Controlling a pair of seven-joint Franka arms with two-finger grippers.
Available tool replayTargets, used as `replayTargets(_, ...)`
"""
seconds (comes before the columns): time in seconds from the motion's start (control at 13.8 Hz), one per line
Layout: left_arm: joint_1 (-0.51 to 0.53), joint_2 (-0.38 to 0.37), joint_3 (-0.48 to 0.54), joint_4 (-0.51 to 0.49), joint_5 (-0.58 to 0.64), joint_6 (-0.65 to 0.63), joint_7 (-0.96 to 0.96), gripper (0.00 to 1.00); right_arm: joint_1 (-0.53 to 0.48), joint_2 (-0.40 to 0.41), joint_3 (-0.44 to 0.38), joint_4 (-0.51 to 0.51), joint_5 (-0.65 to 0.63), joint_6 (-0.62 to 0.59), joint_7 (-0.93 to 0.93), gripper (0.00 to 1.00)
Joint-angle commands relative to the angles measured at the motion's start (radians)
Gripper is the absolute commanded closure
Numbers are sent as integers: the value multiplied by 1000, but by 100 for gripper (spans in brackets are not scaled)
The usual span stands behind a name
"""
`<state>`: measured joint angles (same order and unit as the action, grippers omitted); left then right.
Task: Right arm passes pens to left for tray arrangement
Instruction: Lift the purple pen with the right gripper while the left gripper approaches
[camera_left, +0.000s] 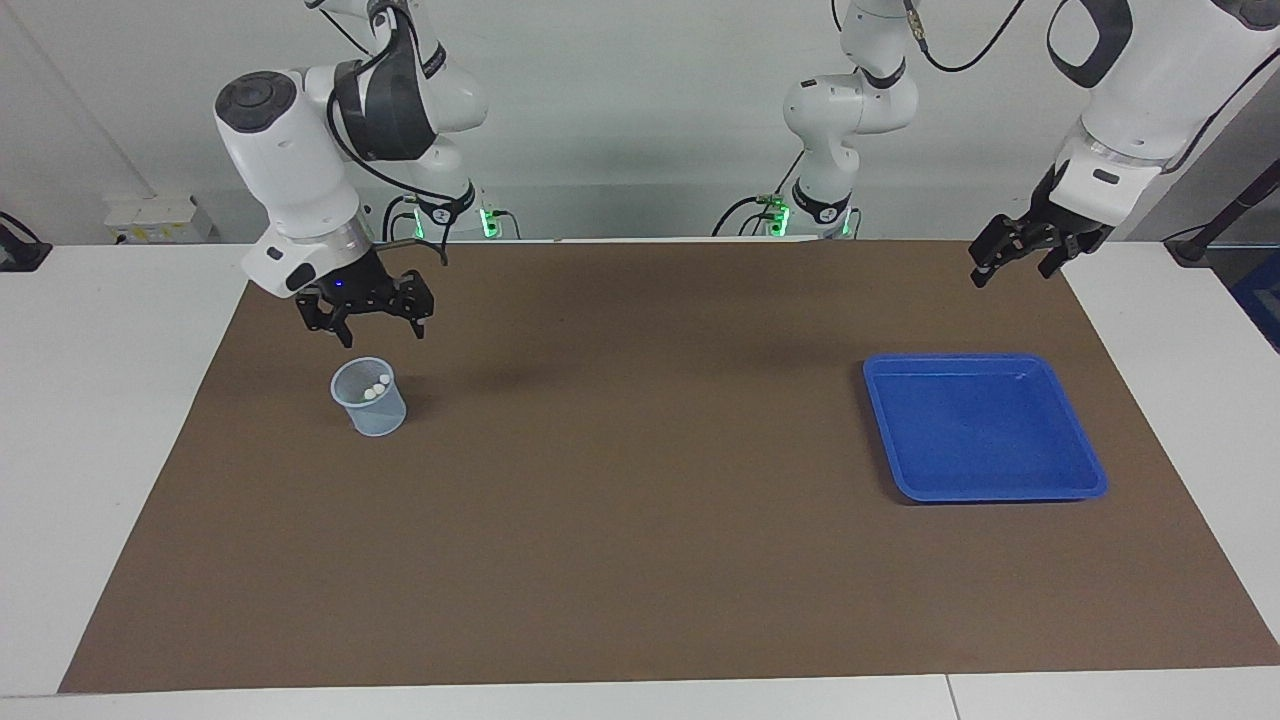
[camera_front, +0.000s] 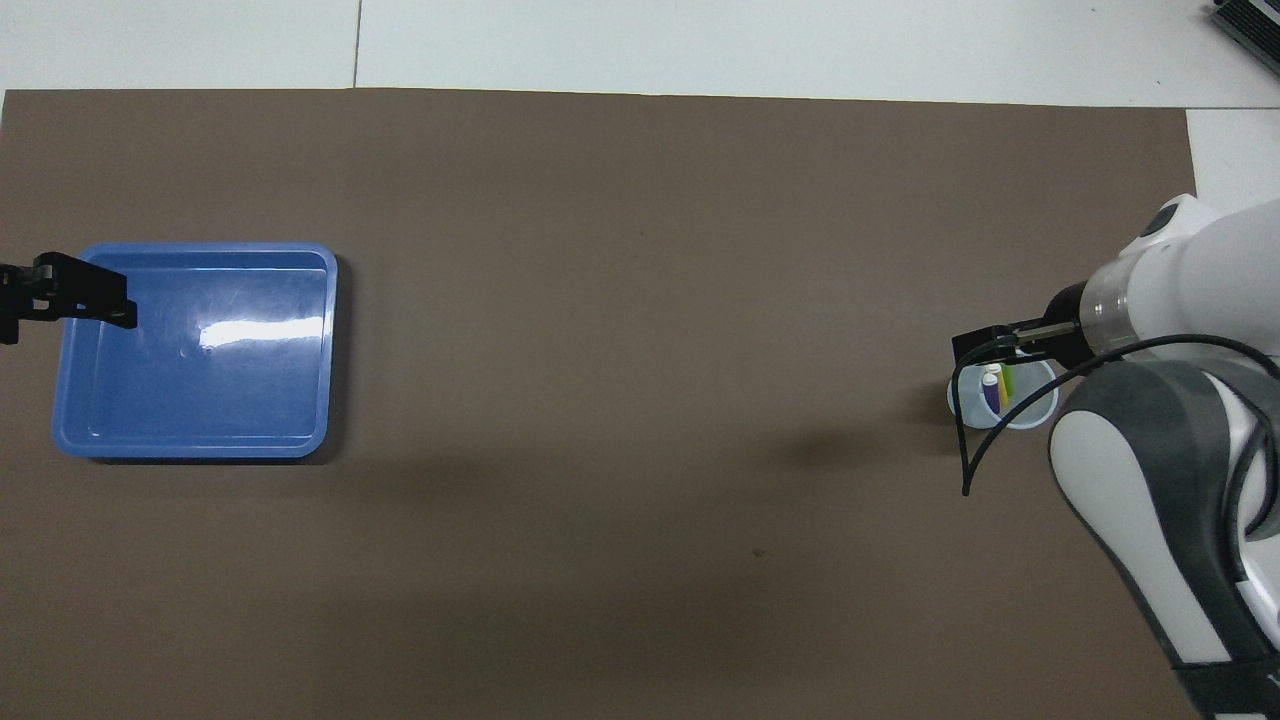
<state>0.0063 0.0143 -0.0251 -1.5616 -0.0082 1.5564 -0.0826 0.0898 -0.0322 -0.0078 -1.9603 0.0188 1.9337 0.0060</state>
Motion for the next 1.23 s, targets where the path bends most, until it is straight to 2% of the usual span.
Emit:
replayTargets(0.0,-6,-10,-3,-11,-7,22,-2,0,-15,9,2,-71,6,31,31,0)
replayTargets(0.29,-49,-13,-7,-17,-7,62,-3,0,-51,61,2,-97,6,73,32,2)
replayTargets(0.43,-80,-49,-6,-95,-7,79,-11,0,-51,87,2,-98,6,77,40,16)
replayTargets(0.58,-80,-65,-7,-130,-9,118,-69,0,-51,110,2,-98,6,99,80,24)
replayTargets(0.8,-107,-82,-6,-162,-23,108,-115,0,-51,112,2,-107,6,102,81,32)
replayTargets(1.16,-146,-89,-7,-182,-26,133,-178,0,-73,121,2,-108,4,110,75,52)
